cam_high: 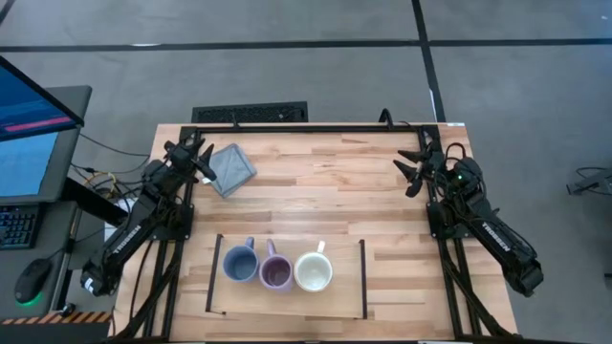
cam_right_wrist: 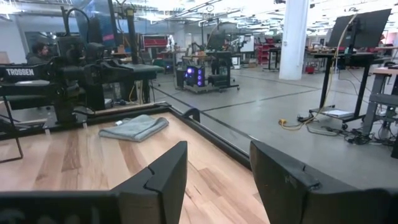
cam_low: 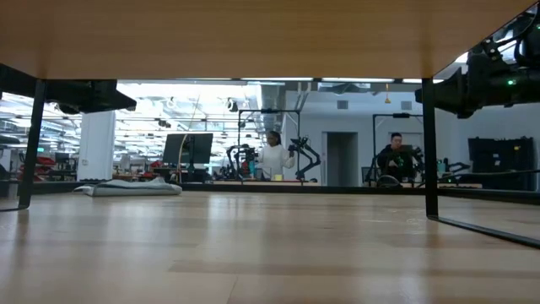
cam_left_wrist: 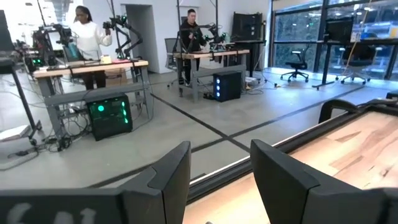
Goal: Stack small to large cups/mugs on shelf
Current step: Return to Home Position
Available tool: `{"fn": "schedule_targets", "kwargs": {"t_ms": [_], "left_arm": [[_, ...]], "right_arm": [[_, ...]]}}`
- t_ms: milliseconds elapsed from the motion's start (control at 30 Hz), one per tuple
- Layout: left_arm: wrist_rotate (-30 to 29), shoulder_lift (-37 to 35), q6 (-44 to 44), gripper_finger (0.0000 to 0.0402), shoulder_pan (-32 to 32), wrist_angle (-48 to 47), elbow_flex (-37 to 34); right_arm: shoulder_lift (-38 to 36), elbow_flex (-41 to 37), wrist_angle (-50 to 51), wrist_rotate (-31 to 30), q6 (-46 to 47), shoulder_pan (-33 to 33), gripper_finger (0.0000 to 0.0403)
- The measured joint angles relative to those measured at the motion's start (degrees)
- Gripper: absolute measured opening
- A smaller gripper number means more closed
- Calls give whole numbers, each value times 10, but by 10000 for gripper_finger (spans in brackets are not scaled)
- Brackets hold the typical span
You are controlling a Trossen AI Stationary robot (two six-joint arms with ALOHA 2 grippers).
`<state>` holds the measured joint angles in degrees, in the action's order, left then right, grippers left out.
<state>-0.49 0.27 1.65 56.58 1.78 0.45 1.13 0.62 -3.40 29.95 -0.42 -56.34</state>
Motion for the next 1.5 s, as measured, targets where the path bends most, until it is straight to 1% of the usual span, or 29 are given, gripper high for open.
{"fn": "schedule_targets", "kwargs": {"t_ms": [133,1500], "left_arm": [[-2,0,17,159,0,0,0],[-2,0,18,159,0,0,-1]], "right_arm": [[0,0,0,0,0,0,196],[0,0,0,0,0,0,196]]}}
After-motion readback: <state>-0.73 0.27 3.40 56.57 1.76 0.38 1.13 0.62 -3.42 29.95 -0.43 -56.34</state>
